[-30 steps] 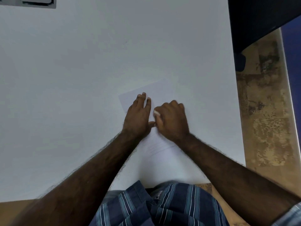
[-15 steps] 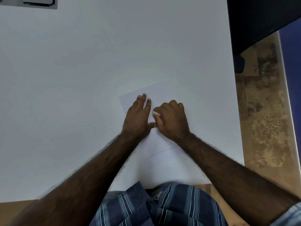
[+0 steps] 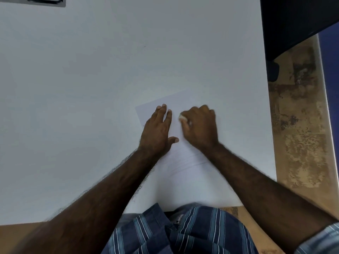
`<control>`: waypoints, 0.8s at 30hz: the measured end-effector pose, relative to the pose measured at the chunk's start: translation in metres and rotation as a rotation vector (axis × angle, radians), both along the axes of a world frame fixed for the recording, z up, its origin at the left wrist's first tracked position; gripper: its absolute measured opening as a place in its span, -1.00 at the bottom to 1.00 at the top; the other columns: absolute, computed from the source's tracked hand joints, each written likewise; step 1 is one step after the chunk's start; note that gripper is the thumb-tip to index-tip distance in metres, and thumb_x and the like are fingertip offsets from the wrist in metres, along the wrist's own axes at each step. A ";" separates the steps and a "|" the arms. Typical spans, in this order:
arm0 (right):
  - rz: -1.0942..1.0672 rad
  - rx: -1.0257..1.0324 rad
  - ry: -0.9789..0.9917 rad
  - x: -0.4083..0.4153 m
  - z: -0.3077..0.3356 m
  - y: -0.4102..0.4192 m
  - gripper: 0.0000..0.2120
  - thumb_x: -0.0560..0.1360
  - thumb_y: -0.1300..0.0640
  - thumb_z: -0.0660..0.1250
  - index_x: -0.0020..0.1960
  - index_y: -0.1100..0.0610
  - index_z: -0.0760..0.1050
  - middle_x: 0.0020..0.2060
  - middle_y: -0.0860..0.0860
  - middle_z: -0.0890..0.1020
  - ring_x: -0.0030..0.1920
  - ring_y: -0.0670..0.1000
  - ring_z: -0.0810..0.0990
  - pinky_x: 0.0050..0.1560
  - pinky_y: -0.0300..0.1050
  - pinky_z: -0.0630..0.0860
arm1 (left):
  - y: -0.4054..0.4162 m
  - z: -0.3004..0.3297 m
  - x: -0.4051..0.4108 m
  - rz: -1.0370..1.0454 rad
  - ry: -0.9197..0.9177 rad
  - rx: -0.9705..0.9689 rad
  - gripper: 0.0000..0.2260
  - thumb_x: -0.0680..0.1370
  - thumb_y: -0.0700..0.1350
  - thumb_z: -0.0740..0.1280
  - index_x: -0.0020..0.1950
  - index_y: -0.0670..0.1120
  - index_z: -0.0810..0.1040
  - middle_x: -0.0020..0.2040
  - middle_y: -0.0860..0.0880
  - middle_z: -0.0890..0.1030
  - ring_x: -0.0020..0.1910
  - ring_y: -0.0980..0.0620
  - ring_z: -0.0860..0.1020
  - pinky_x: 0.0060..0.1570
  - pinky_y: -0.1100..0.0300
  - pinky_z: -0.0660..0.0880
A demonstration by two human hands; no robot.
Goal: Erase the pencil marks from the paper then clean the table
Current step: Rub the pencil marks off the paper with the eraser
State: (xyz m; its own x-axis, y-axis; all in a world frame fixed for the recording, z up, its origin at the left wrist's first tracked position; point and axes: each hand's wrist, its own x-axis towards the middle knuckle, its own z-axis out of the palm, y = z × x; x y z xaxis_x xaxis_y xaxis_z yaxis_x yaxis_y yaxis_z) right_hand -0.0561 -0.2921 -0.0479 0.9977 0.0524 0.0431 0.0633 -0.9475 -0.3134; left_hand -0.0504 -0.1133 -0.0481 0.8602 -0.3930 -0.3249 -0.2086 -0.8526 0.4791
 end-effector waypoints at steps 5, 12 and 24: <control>-0.194 0.071 -0.010 0.013 0.000 0.006 -0.87 0.58 0.06 0.36 -0.01 0.03 0.68 -0.12 -0.03 0.70 -0.03 0.15 0.57 -0.01 0.08 0.44 | 0.000 0.000 -0.001 0.000 0.005 0.002 -0.10 0.54 0.15 0.46 0.68 -0.15 0.04 0.69 -0.14 -0.06 0.67 -0.13 -0.07 0.60 -0.08 0.08; -0.018 0.038 -0.010 0.015 -0.002 0.003 -0.88 0.59 0.05 0.37 0.02 0.02 0.69 -0.11 -0.03 0.69 -0.03 0.15 0.57 0.00 0.13 0.46 | 0.001 -0.001 -0.001 -0.002 0.006 -0.007 -0.10 0.54 0.16 0.47 0.67 -0.17 0.07 0.69 -0.15 -0.03 0.67 -0.15 -0.04 0.60 -0.09 0.09; -0.073 0.073 -0.032 0.023 -0.004 0.006 -0.88 0.57 0.05 0.37 -0.01 0.03 0.68 -0.13 -0.03 0.68 -0.06 0.13 0.56 -0.06 0.07 0.42 | -0.001 -0.002 -0.001 0.002 0.011 0.021 -0.05 0.53 0.19 0.45 0.66 -0.26 0.02 0.69 -0.17 -0.04 0.67 -0.14 -0.05 0.62 -0.02 0.03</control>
